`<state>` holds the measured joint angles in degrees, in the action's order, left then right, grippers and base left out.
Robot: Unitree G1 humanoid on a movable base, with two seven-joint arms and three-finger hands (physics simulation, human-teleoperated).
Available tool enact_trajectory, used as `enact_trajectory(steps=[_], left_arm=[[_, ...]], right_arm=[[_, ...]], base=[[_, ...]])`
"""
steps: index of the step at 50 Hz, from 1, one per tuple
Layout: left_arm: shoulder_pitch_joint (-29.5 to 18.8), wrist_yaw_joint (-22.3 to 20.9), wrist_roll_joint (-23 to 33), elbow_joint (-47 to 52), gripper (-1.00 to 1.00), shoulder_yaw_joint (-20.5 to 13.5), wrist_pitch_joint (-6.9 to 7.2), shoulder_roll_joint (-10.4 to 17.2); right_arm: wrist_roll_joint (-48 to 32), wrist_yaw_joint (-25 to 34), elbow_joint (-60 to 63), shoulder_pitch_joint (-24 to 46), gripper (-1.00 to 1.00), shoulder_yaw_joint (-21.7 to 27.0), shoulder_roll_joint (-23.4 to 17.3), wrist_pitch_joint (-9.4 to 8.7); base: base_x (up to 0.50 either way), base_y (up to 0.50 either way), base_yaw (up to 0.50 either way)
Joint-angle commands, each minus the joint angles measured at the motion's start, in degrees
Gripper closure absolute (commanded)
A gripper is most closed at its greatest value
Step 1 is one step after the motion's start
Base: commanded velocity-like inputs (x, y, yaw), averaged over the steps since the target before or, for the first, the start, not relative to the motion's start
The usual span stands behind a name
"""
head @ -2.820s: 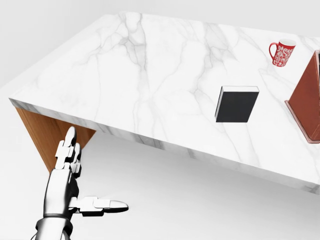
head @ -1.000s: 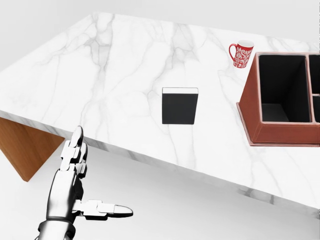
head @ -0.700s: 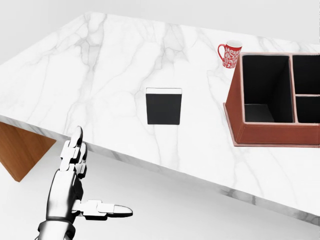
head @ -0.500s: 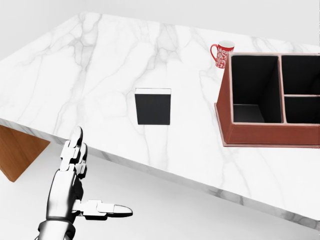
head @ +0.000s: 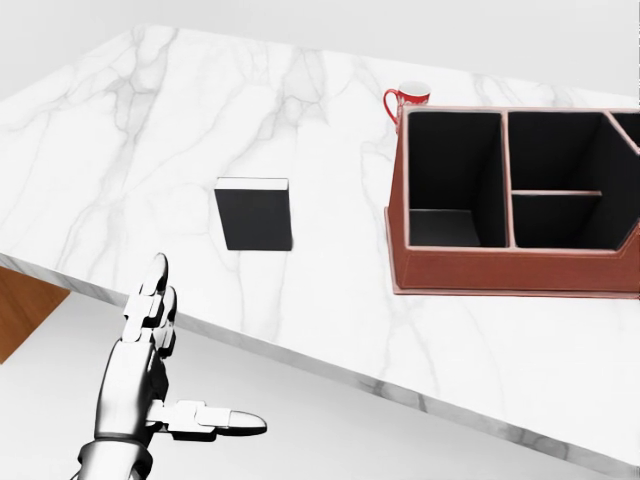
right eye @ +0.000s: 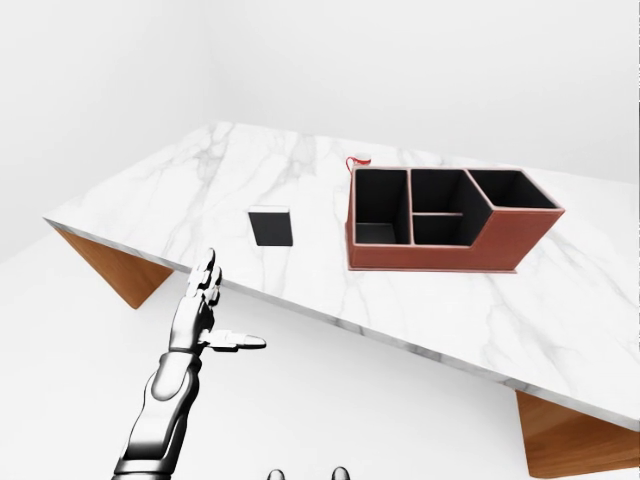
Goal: Pick up the book and place it in the left compartment of the caddy.
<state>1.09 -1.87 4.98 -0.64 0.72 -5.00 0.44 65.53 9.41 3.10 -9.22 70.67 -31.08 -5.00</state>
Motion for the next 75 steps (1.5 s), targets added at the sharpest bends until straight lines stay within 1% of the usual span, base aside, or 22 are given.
enact_trajectory(steps=[1, 7, 16, 38, 42, 54, 71, 75], left_arm=[[-0.04, 0.08, 0.30, 0.00, -1.00, 0.06, 0.00, 0.01], [0.23, 0.04, 0.53, 0.52, -1.00, 0.26, 0.00, -0.06], [-0.54, -0.05, 0.39, -1.42, -1.00, -0.03, 0.00, 0.12], [0.76, -0.01, 0.72, 1.51, -1.00, 0.58, 0.00, -0.19], [0.24, -0.02, 0.51, 0.38, -1.00, 0.34, 0.00, -0.09], [0.55, -0.09, 0.76, 1.10, -1.00, 0.59, 0.00, -0.12], [-0.39, -0.08, 1.09, -1.57, -1.00, 0.28, 0.00, 0.06], [0.49, -0.01, 1.43, 0.38, -1.00, 0.62, 0.00, -0.11]], right_arm=[[0.06, -0.07, 0.16, 0.01, -1.00, 0.06, -0.01, 0.00], [-0.06, -0.04, -0.02, 0.09, -1.00, 0.01, -0.09, 0.00], [0.07, -0.08, 0.07, 0.03, -1.00, 0.08, -0.12, 0.00], [-0.09, 0.03, 0.08, -0.05, -1.00, 0.04, 0.06, 0.00], [0.28, -0.38, 0.22, -0.07, -1.00, 0.31, -0.15, 0.00], [0.41, -0.27, -0.46, 0.02, -1.00, 0.13, -0.34, 0.00], [0.63, 0.41, -0.16, -0.08, -1.00, 0.37, -0.25, 0.00], [0.61, 0.85, -0.03, -0.20, -1.00, 0.25, 0.01, 0.00]], base=[[0.10, -0.24, 0.00], [0.10, -0.24, 0.00], [0.10, -0.24, 0.00], [0.10, -0.24, 0.00], [0.08, -0.20, 0.00], [0.01, -0.03, 0.00], [0.00, 0.00, 0.00], [0.00, 0.00, 0.00]])
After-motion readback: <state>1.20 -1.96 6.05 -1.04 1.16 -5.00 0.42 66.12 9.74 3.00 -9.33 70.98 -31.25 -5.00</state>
